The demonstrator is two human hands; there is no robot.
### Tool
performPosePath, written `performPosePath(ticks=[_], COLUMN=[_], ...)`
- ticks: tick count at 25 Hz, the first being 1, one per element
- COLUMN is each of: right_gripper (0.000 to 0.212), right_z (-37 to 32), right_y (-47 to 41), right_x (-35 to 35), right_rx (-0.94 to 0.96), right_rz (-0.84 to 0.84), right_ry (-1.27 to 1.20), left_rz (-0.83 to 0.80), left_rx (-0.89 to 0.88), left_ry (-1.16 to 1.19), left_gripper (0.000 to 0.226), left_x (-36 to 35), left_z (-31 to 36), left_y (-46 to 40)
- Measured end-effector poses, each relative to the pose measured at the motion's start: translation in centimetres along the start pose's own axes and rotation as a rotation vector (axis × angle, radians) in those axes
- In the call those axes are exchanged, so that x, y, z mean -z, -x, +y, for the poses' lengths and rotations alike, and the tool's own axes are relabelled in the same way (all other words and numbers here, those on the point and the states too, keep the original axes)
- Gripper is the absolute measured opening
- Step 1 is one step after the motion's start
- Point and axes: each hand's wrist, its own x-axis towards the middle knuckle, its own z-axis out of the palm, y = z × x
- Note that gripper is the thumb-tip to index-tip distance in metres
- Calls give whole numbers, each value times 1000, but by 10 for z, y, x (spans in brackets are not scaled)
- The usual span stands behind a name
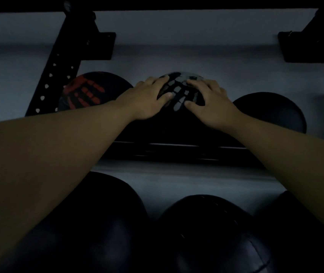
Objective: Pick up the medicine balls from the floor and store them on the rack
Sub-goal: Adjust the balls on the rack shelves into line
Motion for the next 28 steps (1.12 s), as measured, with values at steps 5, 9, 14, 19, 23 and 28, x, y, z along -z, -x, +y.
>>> performPosePath(ticks=[5,9,14,19,23,28], right_gripper=[59,57,59,73,76,77], right_z=[-32,-81,-148,-183,-183,-188], right_y=[4,-12,-43,-57,-51,-48], right_x=[-20,-41,-81,-126,-137,-136], right_rx=[24,77,82,53,17,-17], right_rz=[148,102,-19,-113,-108,-109], right_ry=[108,99,26,-10,35,54], left_rz=[47,36,22,-50,7,11], left_rx=[21,40,73,81,91,97], left_ry=[-175,-262,-254,-53,57,56], left_gripper=[60,58,60,67,63,62], left_x=[17,35,63,62,47,42], left_z=[-29,-75,-147,-195,-197,-195], left_y=[20,33,47,53,56,60])
